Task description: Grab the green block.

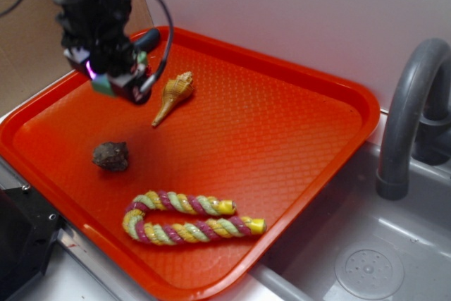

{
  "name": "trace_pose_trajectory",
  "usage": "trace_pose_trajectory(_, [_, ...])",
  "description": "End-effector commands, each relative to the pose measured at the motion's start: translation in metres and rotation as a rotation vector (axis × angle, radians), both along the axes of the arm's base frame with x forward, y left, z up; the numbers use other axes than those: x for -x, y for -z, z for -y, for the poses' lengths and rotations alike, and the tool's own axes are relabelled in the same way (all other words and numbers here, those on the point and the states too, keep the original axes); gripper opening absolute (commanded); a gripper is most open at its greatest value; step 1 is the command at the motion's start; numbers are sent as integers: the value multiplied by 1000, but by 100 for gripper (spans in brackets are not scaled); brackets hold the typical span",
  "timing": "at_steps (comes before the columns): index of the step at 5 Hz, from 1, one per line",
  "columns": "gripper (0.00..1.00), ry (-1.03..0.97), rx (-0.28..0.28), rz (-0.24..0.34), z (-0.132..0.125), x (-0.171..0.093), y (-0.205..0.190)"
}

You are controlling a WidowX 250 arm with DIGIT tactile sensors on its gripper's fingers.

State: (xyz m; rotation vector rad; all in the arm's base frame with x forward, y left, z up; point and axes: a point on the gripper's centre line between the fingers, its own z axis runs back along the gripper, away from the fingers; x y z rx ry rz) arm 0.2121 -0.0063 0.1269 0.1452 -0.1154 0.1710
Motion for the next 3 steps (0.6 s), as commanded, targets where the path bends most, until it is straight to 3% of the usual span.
trace_pose_trajectory(1, [0, 6, 4, 73, -9, -16, -78])
trace_pose_trajectory(2, [0, 26, 14, 112, -12, -15, -104])
trace_pose_trajectory(3, [0, 102, 9, 52, -14, -15, -104])
